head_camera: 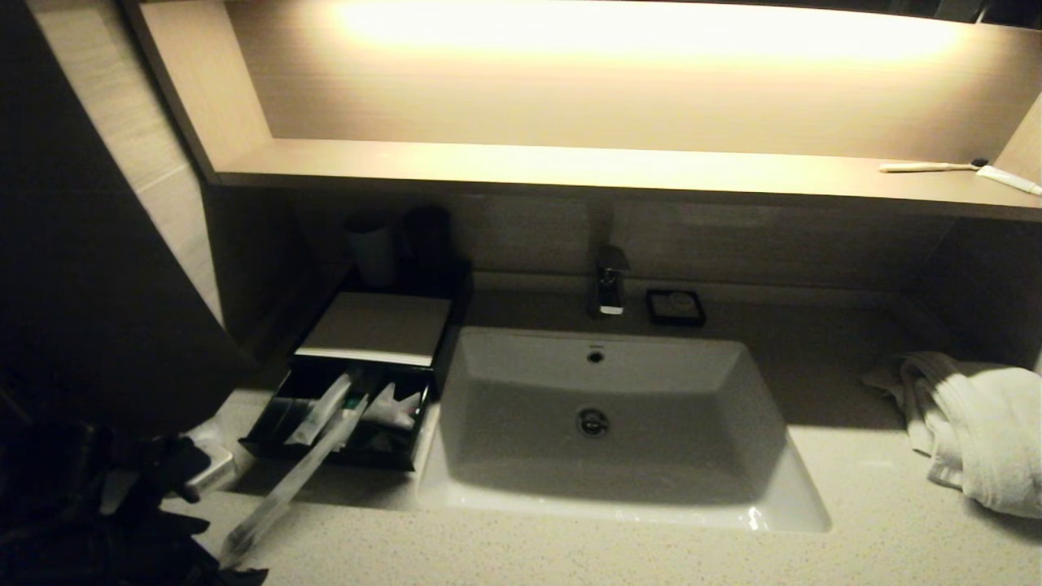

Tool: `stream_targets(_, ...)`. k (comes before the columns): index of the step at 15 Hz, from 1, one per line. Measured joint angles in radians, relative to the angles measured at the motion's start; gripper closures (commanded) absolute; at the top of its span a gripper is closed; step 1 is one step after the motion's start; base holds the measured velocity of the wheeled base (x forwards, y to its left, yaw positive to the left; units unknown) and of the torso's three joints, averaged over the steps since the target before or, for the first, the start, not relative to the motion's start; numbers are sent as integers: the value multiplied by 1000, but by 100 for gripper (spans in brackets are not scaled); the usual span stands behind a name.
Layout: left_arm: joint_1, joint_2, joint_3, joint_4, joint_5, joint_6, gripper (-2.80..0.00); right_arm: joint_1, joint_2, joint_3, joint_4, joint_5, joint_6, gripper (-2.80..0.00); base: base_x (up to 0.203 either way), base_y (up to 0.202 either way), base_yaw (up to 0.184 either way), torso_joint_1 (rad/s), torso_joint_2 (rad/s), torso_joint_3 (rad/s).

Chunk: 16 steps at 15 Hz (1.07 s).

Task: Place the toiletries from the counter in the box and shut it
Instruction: Pick up the bathroom toiletry

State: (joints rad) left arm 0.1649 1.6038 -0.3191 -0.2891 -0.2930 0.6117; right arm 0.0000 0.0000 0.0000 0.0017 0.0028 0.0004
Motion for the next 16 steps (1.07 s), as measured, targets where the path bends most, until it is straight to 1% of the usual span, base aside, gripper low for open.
stream_targets(11,-1,13,-1,-2,0,0,-280,0,0,0,0,0,0,0,0,0,0,0,0,0)
stream_targets(12,-1,13,-1,-2,0,1,0,0,0,0,0,0,0,0,0,0,0,0,0,0)
stream_targets(16,-1,14,-1,-2,0,27,0,0,0,0,0,0,0,0,0,0,0,0,0,0)
